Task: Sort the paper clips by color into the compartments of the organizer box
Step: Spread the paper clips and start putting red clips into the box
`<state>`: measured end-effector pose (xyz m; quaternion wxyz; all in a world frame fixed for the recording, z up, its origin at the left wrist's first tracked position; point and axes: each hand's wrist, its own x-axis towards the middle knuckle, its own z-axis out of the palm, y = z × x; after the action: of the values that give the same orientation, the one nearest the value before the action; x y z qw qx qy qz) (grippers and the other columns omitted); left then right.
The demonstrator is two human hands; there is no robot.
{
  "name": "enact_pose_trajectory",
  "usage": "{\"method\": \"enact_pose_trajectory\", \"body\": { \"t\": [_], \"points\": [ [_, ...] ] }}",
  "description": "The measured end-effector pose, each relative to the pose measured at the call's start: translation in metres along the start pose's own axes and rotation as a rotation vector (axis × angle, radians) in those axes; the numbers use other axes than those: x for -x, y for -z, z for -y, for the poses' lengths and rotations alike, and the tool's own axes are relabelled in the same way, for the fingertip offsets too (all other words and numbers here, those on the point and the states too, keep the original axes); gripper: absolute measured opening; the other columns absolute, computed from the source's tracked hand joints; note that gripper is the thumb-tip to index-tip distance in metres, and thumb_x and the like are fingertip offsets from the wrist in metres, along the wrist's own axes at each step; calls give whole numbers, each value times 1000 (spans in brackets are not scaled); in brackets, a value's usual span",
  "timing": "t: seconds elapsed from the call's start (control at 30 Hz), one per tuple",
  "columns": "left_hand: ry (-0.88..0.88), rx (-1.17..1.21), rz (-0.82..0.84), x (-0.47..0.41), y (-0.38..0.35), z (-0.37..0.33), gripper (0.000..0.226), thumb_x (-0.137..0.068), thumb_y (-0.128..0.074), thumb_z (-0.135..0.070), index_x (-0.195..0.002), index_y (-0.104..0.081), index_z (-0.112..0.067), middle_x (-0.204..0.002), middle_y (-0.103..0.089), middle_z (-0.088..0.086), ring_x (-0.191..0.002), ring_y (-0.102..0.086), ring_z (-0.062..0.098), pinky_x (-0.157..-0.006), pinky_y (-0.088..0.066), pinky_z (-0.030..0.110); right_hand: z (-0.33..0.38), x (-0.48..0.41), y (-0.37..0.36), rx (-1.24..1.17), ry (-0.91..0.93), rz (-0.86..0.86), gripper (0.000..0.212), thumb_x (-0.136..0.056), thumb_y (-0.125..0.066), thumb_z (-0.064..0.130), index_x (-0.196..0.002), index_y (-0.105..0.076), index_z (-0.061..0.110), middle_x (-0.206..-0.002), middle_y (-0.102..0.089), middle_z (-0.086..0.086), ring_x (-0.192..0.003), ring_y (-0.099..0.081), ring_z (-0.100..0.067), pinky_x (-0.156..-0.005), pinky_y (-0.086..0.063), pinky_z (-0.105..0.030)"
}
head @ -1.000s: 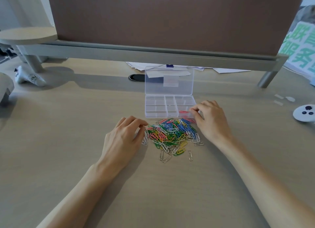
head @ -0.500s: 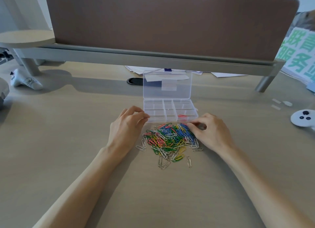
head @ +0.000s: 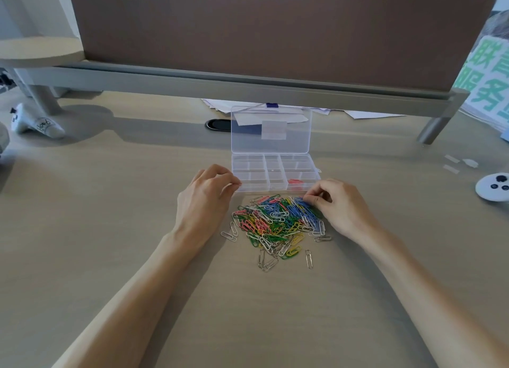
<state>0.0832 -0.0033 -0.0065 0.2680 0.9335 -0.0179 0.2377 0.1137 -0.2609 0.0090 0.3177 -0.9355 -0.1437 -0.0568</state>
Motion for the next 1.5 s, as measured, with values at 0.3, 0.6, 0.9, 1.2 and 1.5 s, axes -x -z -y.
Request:
{"method": "enact_pose_trajectory", "body": {
  "t": [0.3, 0.6, 0.9, 1.2, 1.5],
  "points": [
    [42, -4, -9, 0, 0, -1, 15, -95, -57, -30, -93, -72, -30, -109, -62, -18, -100, -56, 11, -68, -49, 32, 4, 1, 1, -87, 49, -62, 7, -83, -73, 28, -77, -72, 24, -70, -64, 15, -66, -54, 0, -58, -39, -19],
    [32, -9, -15, 0, -2, 1, 14, -95, -58, -29, -92, -71, -30, -107, -61, -19, -99, -54, 8, -65, -48, 32, -7, 2, 3, -28, 73, -34, 11, -86, -70, 22, -94, -76, 25, -76, -60, 13, -73, -53, -2, -62, -35, -12],
    [19, -20, -26, 0, -2, 2, 14, -95, -58, -27, -89, -71, -29, -106, -61, -19, -97, -53, 9, -62, -41, 29, 6, -9, 12, 54, -3, 109, 12, -85, -72, 29, -95, -77, 27, -92, -72, 11, -79, -58, -2, -62, -35, -11],
    [9, -17, -41, 1, -2, 1, 13, -95, -58, -27, -92, -71, -28, -106, -62, -17, -97, -55, 11, -63, -48, 33, 23, -14, 11, 205, -32, 128, 9, -85, -71, 25, -88, -77, 18, -77, -69, 5, -73, -62, -12, -66, -40, -22],
    [-157, 57, -57, 12, 7, -5, 16, -92, -61, -18, -103, -69, -27, -105, -61, -12, -100, -54, 8, -64, -45, 26, 32, -25, 20, 202, 147, -49, 11, -90, -65, 25, -84, -67, 16, -78, -56, 10, -71, -52, -9, -63, -35, -24]
  ]
}}
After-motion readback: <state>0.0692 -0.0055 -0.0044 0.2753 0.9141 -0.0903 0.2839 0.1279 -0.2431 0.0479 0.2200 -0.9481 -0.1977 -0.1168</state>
